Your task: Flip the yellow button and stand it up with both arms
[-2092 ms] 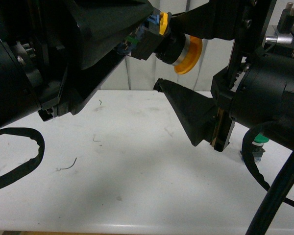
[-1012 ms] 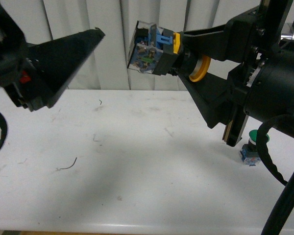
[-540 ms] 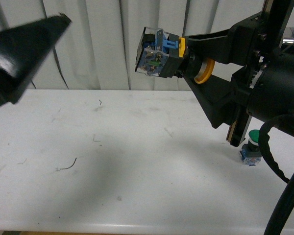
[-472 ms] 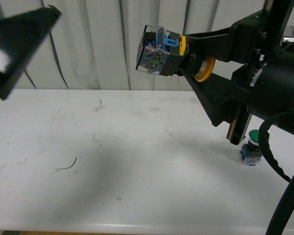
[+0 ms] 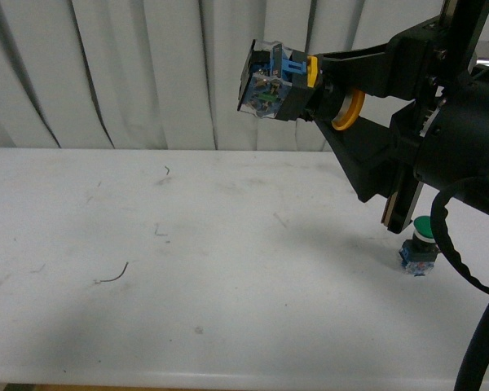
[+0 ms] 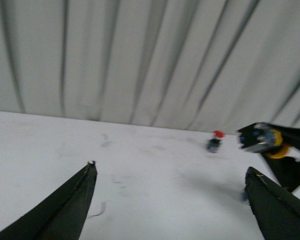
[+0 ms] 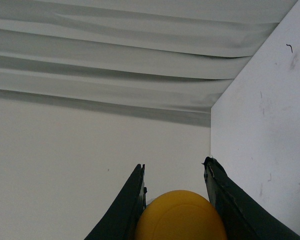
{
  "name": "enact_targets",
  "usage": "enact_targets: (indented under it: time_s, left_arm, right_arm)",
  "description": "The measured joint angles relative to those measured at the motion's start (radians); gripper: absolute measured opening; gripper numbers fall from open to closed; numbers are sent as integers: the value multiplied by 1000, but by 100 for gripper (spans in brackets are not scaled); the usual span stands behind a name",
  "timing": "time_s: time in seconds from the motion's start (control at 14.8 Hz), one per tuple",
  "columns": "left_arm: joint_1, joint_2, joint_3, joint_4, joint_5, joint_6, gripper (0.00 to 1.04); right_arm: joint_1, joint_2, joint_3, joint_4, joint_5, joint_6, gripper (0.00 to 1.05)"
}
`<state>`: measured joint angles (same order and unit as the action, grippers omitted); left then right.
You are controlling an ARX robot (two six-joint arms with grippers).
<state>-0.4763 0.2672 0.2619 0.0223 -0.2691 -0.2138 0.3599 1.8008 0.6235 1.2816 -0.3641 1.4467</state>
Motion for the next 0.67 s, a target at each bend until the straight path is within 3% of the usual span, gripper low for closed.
enact_targets:
  time_s: [0.07, 0.13, 0.54, 0.67]
  left_arm:
    - [8, -19, -11, -26, -122, 92, 79]
    - [73, -53, -41, -31, -123, 142, 67]
    - [186, -107, -88, -32, -28, 183, 42]
    - [247, -134, -117, -32, 36, 196, 24]
  right_arm:
    - [1, 0, 1, 0, 0, 0, 34]
    - [1, 0, 3, 0, 0, 0, 34]
    - [1, 4, 4, 2, 0, 0, 34]
    - [1, 7, 4, 1, 1, 0, 34]
